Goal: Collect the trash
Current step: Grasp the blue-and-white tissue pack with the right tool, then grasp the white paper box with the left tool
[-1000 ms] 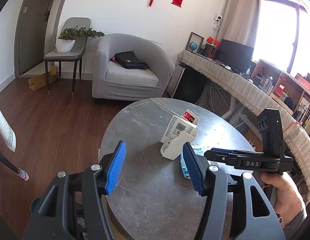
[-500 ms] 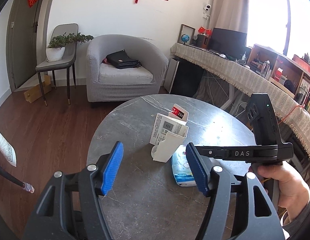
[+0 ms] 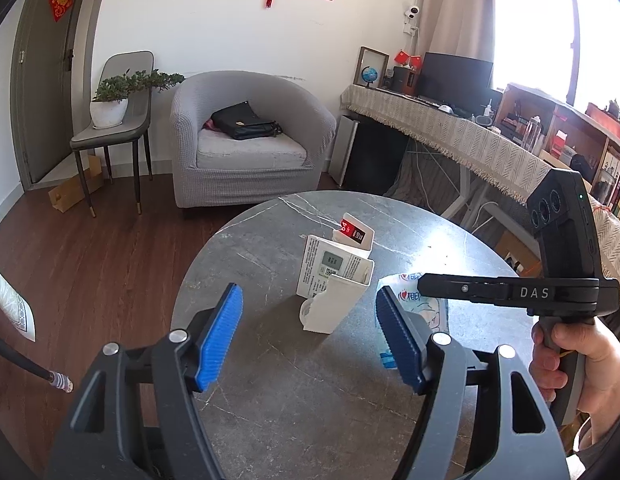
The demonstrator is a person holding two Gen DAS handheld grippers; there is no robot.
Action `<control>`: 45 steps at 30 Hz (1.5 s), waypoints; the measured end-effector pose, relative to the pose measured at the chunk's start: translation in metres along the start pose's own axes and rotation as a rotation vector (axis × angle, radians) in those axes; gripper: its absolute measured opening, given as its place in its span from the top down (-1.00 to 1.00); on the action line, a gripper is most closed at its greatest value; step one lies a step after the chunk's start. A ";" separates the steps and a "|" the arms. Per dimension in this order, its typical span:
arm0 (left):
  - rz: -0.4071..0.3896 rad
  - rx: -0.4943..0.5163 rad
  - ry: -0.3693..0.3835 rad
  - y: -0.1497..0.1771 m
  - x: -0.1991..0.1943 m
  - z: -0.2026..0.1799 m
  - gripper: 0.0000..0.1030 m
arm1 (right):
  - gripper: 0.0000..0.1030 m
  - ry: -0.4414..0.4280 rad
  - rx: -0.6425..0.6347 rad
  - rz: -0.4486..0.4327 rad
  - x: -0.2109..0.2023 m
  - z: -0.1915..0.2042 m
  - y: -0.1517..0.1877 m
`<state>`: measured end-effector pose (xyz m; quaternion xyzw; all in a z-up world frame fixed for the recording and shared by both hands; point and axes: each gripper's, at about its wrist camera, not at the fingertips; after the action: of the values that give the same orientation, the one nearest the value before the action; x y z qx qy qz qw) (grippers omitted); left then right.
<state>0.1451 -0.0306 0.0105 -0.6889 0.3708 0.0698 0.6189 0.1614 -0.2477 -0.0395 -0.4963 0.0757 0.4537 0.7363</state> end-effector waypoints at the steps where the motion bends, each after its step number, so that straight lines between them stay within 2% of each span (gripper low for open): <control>1: 0.002 0.009 0.001 0.000 0.002 -0.002 -0.43 | 0.79 -0.001 0.006 -0.010 -0.004 -0.003 0.000; 6: 0.035 0.037 0.009 -0.001 0.017 -0.007 -0.55 | 0.79 -0.008 0.051 -0.061 -0.017 -0.017 -0.003; 11: 0.094 0.079 -0.003 0.001 0.034 -0.009 -0.63 | 0.79 -0.025 0.069 -0.070 -0.018 -0.024 -0.003; 21: 0.148 0.171 -0.008 -0.014 0.067 -0.016 -0.63 | 0.79 -0.038 0.105 -0.108 -0.030 -0.036 -0.004; 27: 0.157 0.171 0.017 -0.019 0.084 -0.022 -0.63 | 0.79 -0.028 0.121 -0.109 -0.036 -0.045 -0.002; 28: 0.160 0.171 0.018 -0.019 0.087 -0.022 -0.57 | 0.79 -0.025 0.122 -0.108 -0.035 -0.045 -0.002; 29: 0.169 0.167 0.021 -0.019 0.089 -0.022 -0.31 | 0.79 -0.025 0.123 -0.107 -0.035 -0.046 -0.002; 31: 0.185 0.159 0.005 -0.018 0.093 -0.021 0.06 | 0.79 -0.026 0.120 -0.104 -0.033 -0.045 0.000; 40: 0.166 0.118 0.011 -0.010 0.071 -0.017 0.07 | 0.79 -0.046 0.095 -0.097 -0.032 -0.026 0.000; 45: 0.152 0.093 -0.010 -0.003 0.050 -0.008 0.07 | 0.79 -0.066 0.077 -0.102 -0.031 -0.010 0.000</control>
<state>0.1794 -0.0592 -0.0127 -0.6290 0.4215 0.1027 0.6451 0.1468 -0.2742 -0.0274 -0.4554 0.0436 0.4284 0.7792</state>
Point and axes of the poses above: each gripper's, at about its wrist camera, not at the fingertips, and x roughly the way its jaws point, z to its left, y to its underside, and after that the axes turned 4 degrees about -x, right-handed
